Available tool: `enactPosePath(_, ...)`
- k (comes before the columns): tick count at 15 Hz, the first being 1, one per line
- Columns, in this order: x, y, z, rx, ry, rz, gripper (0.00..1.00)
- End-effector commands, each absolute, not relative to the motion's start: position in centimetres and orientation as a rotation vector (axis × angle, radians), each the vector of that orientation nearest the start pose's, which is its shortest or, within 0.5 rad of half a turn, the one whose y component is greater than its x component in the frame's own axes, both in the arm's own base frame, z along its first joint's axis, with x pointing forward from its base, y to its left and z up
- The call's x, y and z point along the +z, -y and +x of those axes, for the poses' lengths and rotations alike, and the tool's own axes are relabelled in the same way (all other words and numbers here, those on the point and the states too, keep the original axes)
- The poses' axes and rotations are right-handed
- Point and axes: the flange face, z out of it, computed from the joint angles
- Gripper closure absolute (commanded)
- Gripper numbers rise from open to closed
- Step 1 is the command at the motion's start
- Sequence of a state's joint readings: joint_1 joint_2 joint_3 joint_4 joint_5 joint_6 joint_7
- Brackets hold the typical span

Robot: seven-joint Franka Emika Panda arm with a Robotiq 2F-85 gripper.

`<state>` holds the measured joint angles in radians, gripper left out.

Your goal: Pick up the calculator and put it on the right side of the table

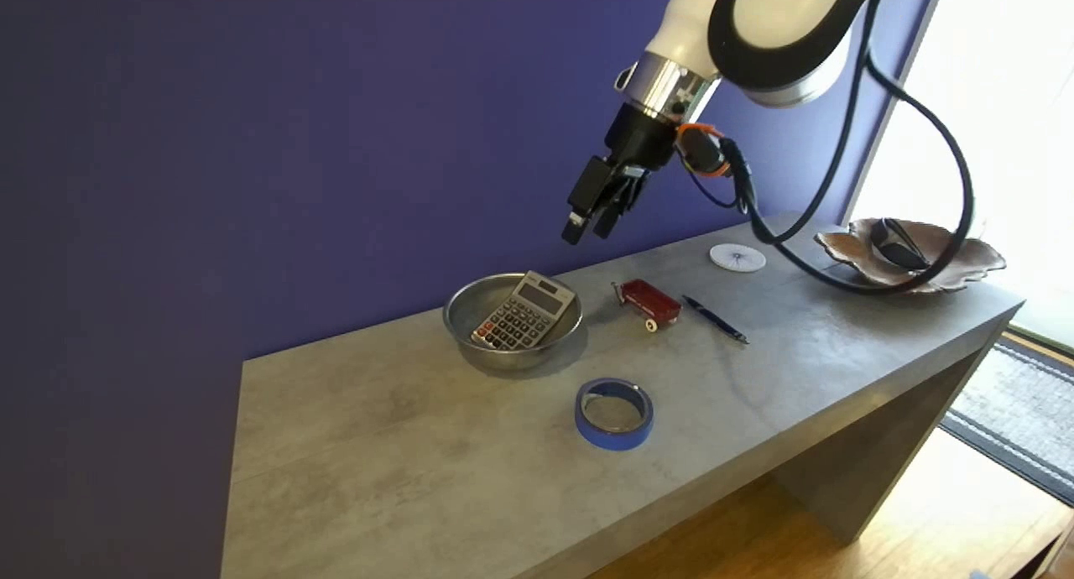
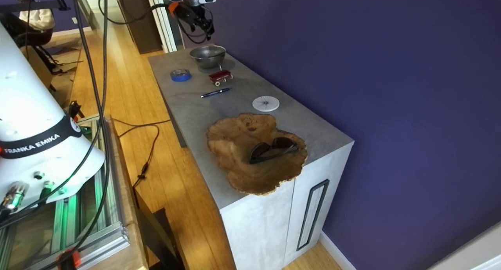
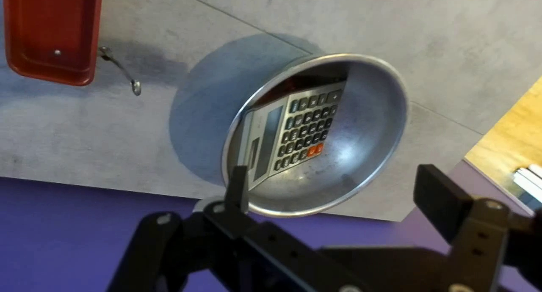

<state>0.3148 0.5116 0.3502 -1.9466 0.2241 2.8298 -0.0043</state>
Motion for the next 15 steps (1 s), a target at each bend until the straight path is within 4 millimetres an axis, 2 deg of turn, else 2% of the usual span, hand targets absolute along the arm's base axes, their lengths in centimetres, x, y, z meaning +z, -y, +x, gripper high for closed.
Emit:
enactPosePath(1, 24.4, -37.7, 57.5, -0.410, 0.459, -2.663, 0.00)
enactPosePath(3, 23.1, -38.0, 58.6, -0.389, 0.430, -2.655, 0.00)
enactPosePath(4, 24.0, -37.1, 57.3, -0.387, 0.447, -2.680, 0.00)
enactPosePath(7, 22.7, -37.5, 58.3, -0.379, 0.426, -2.672, 0.00)
enactPosePath(9, 23.7, -37.5, 57.5, -0.430, 0.440, -2.646, 0.00)
enactPosePath(10, 22.7, -37.7, 58.2, -0.390, 0.427, -2.662, 0.00)
enactPosePath(14, 23.2, -38.0, 58.2, -0.414, 0.428, -2.650, 0.00)
enactPosePath(15, 22.6, -38.3, 59.0, -0.440, 0.462, -2.630, 0.00)
